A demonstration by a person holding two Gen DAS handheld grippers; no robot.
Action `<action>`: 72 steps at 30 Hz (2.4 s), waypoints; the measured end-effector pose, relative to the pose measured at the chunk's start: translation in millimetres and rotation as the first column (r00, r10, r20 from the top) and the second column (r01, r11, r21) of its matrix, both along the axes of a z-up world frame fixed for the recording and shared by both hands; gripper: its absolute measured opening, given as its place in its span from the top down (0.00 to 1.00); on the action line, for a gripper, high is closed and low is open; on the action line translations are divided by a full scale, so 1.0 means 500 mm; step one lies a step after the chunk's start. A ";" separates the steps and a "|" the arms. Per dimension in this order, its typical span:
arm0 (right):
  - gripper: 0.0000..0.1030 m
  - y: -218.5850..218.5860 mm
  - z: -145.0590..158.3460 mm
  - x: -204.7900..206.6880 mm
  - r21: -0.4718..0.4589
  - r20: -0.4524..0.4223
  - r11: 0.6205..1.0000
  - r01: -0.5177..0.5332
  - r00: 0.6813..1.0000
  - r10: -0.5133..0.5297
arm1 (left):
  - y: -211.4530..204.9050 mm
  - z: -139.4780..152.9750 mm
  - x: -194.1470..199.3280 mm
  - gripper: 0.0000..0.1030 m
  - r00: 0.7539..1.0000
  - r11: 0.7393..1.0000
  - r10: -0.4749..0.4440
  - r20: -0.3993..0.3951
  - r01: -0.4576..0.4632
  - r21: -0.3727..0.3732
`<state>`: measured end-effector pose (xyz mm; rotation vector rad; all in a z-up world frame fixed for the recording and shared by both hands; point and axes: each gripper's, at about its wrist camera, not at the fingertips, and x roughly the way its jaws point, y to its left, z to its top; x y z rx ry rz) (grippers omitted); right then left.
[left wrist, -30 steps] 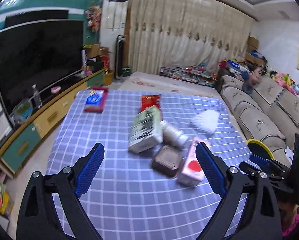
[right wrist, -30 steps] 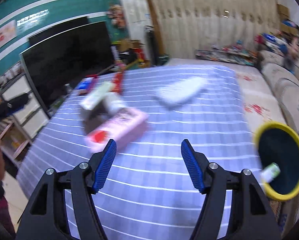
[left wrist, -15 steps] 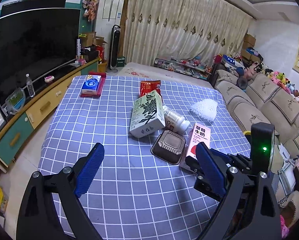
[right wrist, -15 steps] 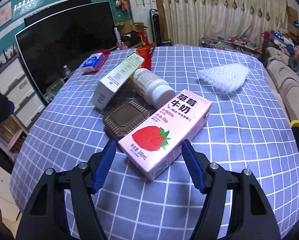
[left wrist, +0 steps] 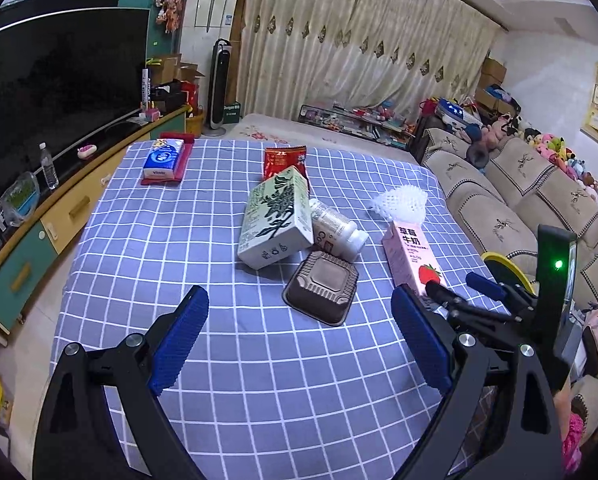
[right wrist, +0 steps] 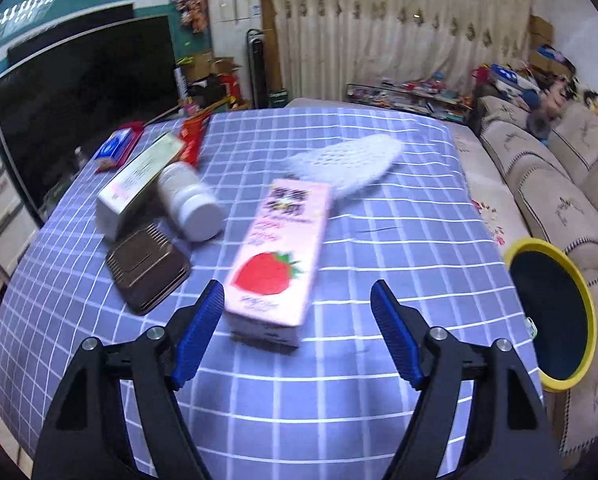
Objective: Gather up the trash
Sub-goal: 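Lift the pink carton with the right gripper and carry it to the bin, then lower the pink carton into the bin and open the right gripper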
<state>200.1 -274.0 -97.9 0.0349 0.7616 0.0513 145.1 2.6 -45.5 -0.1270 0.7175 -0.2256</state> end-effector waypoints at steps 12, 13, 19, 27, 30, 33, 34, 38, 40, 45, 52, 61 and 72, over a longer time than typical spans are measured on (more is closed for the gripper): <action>0.28 0.024 -0.046 0.028 0.009 -0.062 1.000 -0.022 0.998 0.023 | -0.026 0.002 0.004 0.11 1.000 1.000 -0.027 0.001 0.027 0.011; 0.28 0.024 -0.052 0.033 0.013 -0.072 1.000 -0.022 0.997 0.023 | -0.027 0.001 0.005 0.11 1.000 1.000 -0.028 0.000 0.028 0.010; 0.52 0.006 -0.049 0.032 0.036 -0.051 0.999 -0.003 0.999 0.005 | -0.031 -0.013 0.011 0.11 0.999 0.999 -0.034 -0.012 0.034 0.006; 0.53 -0.020 0.019 -0.009 0.065 0.043 0.997 -0.042 0.998 0.039 | -0.031 -0.028 0.018 0.11 0.999 0.999 -0.033 -0.026 0.033 0.006; 0.54 -0.034 0.045 -0.027 0.084 0.061 0.994 -0.075 0.996 0.070 | -0.035 -0.027 0.019 0.11 0.999 0.999 -0.038 -0.025 0.038 0.008; 0.54 -0.052 0.066 -0.042 0.104 0.066 0.989 -0.103 0.993 0.097 | -0.038 -0.028 0.018 0.11 0.999 0.999 -0.041 -0.024 0.041 0.011; 0.54 -0.061 0.072 -0.047 0.110 0.068 0.988 -0.109 0.992 0.102 | -0.038 -0.029 0.018 0.11 0.999 0.999 -0.042 -0.024 0.042 0.011; 0.55 -0.091 0.094 -0.066 0.156 0.074 0.979 -0.134 0.990 0.124 | -0.044 -0.033 0.020 0.11 0.999 0.999 -0.045 -0.031 0.046 0.013; 0.55 -0.106 0.105 -0.075 0.166 0.083 0.976 -0.143 0.988 0.130 | -0.050 -0.034 0.021 0.11 0.998 0.999 -0.049 -0.034 0.050 0.013; 0.55 -0.179 0.130 -0.103 0.156 0.120 0.985 -0.070 0.991 0.051 | -0.064 -0.042 0.031 0.11 0.998 0.998 -0.056 -0.043 0.057 0.025; 0.55 -0.394 0.098 -0.130 0.111 0.099 0.957 0.267 0.956 -0.278 | -0.096 -0.068 0.058 0.11 0.994 0.996 -0.076 -0.084 0.080 0.036; 0.54 -0.561 -0.059 -0.070 0.054 -0.101 0.892 0.449 0.891 -0.442 | -0.126 -0.084 0.091 0.11 0.990 0.995 -0.086 -0.108 0.091 0.045; 0.48 -0.583 -0.151 -0.009 0.031 -0.212 0.896 0.442 0.879 -0.426 | -0.132 -0.107 0.107 0.11 0.987 0.994 -0.085 -0.138 0.094 0.059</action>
